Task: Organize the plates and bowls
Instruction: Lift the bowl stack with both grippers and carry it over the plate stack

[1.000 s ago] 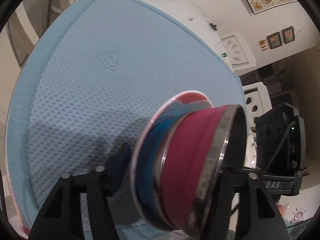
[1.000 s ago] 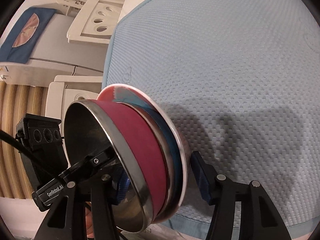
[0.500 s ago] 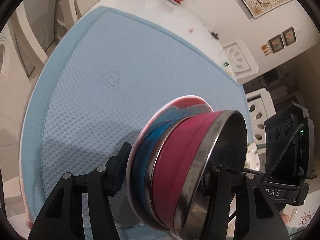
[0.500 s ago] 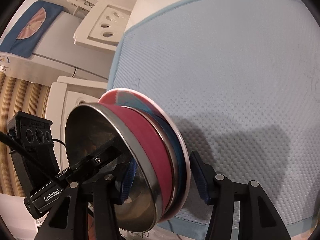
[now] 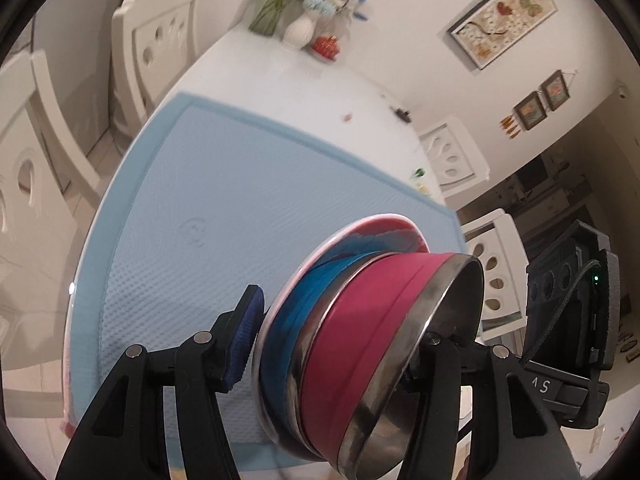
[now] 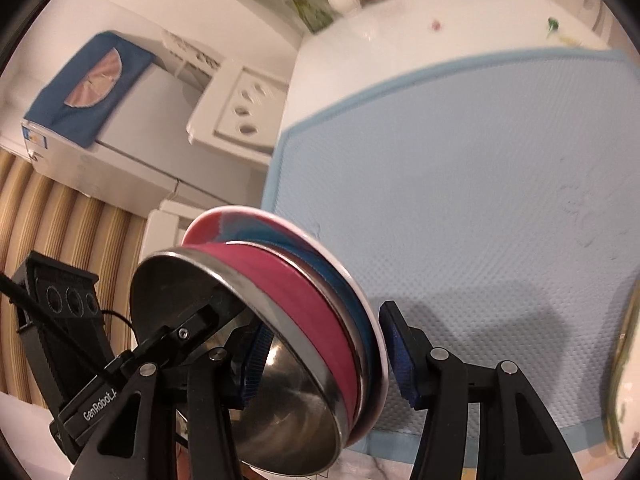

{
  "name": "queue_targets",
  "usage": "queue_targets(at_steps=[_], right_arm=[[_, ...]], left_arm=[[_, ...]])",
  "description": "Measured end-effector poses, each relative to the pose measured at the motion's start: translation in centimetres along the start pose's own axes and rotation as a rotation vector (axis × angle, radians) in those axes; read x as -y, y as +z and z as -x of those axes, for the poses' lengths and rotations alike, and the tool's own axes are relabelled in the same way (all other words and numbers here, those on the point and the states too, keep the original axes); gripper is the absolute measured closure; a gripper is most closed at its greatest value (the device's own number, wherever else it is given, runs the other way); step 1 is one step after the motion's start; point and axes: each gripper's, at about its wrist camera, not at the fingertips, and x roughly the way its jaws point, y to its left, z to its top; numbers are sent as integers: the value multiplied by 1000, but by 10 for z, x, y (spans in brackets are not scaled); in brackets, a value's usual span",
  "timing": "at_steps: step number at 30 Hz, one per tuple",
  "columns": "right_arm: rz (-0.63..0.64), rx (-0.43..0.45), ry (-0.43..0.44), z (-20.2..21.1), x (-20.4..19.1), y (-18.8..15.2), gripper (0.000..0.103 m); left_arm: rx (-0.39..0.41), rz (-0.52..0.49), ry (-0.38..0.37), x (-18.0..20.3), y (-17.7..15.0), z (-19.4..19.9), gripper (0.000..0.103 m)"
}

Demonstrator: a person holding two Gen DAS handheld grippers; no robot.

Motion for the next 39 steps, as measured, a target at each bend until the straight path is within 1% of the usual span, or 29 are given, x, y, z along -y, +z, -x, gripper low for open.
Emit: queue_targets(at_steps=[5, 8, 16, 25, 34, 39], right_arm=[[-26, 48, 9, 33, 9, 0, 50], [-47, 67, 6, 51, 21, -2, 50], [-132, 61, -30, 100, 78, -6, 50], [-203, 101, -79, 162, 143, -7, 50], [-313, 72, -149, 193, 220, -10, 50], [-347, 44, -164, 203, 252, -9, 50]], left_arm=[[29, -49, -8, 37, -6, 5, 51], [18, -50, -21, 57, -11, -1, 51], [-50, -28, -64, 111, -35, -30, 51], [-107, -57, -125, 183, -56, -69, 51], [-225, -37, -153, 232, -84, -129, 51], [-255, -34, -152, 249, -94, -149, 51]])
